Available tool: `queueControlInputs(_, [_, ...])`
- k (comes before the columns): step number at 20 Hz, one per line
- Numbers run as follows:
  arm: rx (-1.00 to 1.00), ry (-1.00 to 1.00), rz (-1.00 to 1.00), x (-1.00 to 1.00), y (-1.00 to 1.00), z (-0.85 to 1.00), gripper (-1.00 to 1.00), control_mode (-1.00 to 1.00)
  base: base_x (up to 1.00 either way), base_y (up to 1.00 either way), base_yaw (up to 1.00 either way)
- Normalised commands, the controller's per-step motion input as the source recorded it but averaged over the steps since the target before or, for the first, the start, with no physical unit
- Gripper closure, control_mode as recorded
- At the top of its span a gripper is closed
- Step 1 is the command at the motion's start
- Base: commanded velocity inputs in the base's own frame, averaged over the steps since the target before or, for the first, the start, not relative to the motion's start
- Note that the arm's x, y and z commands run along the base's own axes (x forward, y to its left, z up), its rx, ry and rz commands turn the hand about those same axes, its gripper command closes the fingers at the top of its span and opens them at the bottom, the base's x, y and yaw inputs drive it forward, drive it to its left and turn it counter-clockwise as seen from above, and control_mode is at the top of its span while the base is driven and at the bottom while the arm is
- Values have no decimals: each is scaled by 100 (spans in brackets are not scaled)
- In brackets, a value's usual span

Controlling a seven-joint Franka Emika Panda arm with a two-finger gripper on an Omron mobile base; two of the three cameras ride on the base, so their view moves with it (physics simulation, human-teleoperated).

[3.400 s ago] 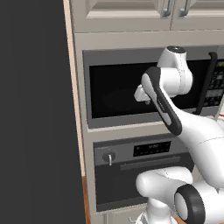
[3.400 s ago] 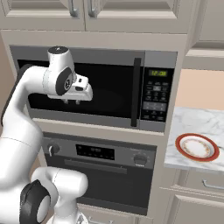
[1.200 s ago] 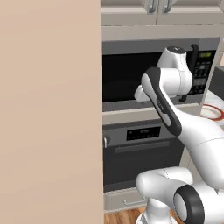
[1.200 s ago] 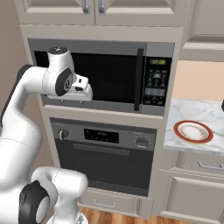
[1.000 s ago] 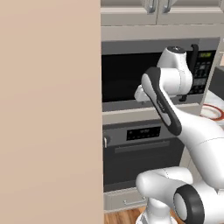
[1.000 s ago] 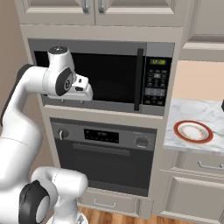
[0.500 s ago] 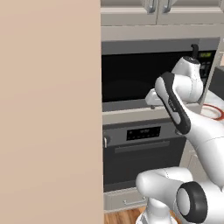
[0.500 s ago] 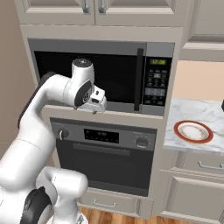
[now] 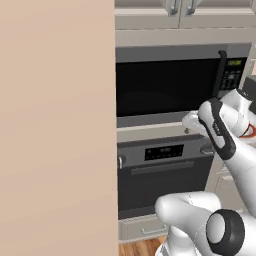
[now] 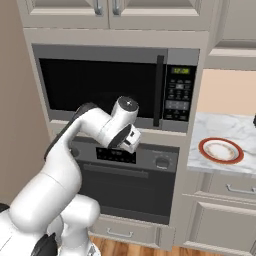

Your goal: Take the baked cake out of the oven and place it on the plate for cooling. Then close the oven door.

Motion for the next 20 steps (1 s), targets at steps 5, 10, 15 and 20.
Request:
queueControlInputs(5, [33,-7,-21,-2,-57,-47,-100,-100,0,0,0])
queueControlInputs(10, [28,-1,-26,0,-36,-24,-100,-100,0,0,0])
queueControlInputs(15, [22,0,-21,0,-29,-16,-100,-100,0,0,0])
queueControlInputs(20, [14,0,-13,0,-18,-28,-100,-100,0,0,0])
